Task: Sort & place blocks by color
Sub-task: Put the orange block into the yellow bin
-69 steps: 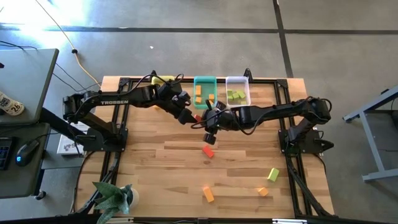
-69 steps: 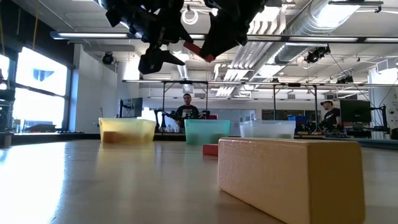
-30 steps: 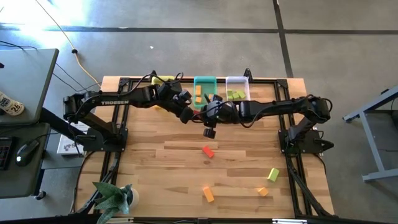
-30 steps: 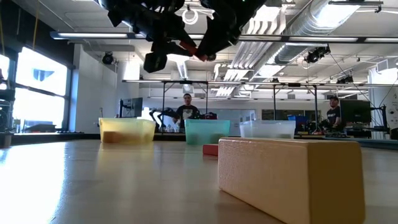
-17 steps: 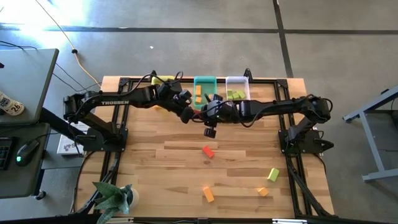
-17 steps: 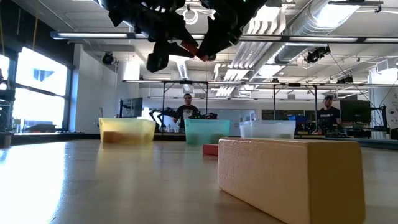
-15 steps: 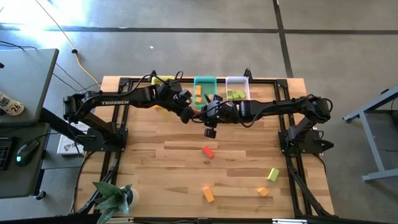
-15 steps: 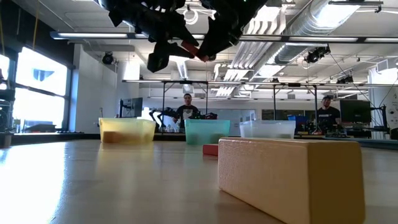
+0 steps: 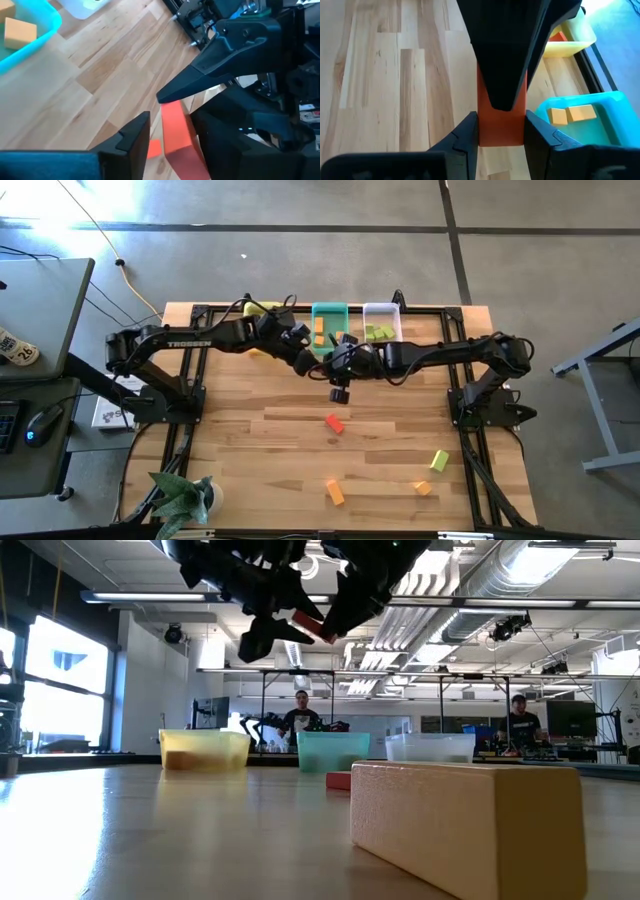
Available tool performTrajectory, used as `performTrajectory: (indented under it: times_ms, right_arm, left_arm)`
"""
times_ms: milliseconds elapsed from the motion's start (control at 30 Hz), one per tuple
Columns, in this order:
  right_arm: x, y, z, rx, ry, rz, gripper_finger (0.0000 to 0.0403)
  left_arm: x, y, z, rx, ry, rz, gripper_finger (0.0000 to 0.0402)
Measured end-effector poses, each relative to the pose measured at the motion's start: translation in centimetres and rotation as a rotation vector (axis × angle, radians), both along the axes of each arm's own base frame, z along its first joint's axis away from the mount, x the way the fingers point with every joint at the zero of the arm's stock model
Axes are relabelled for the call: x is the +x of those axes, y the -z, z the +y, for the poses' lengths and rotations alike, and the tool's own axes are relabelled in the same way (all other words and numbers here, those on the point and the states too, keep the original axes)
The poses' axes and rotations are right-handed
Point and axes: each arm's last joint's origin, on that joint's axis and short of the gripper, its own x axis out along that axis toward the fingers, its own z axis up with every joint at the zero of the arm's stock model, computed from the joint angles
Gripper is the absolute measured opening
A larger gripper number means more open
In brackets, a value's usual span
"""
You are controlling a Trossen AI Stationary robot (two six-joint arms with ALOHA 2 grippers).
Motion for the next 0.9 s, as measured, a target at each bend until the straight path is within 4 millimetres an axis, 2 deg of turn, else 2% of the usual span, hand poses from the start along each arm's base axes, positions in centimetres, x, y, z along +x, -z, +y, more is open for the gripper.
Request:
performTrajectory:
  times_ms: [167,333,433,700,900]
  right_arm:
    - [0.0,0.0,-0.2,-0.001,0.009,0.001,0.0092]
    - [-0.1,0.0,-0.7,-0.005,0.03,0.002,0.0092]
    - [-0.1,0.0,-0.8,0.004,0.038,-0.001,0.0114]
    - [-0.1,-0.1,-0.9,0.004,0.093,-0.011,0.0176]
    - [-0.4,0.1,-1.1,-0.019,0.14,0.009,0.0191]
  left_arm:
    - [0.2,0.1,0.1,0.002,0.003,-0.007,0.0115]
    - [0.1,0.1,0.2,0.009,-0.006,-0.002,0.0056]
    - [0.1,0.2,0.2,0.045,0.002,0.005,0.0032]
    - [-0.3,0.8,0.5,0.135,-0.035,0.097,0.0032]
    - [-1.6,1.4,2.0,0.217,-0.144,0.219,0.0033]
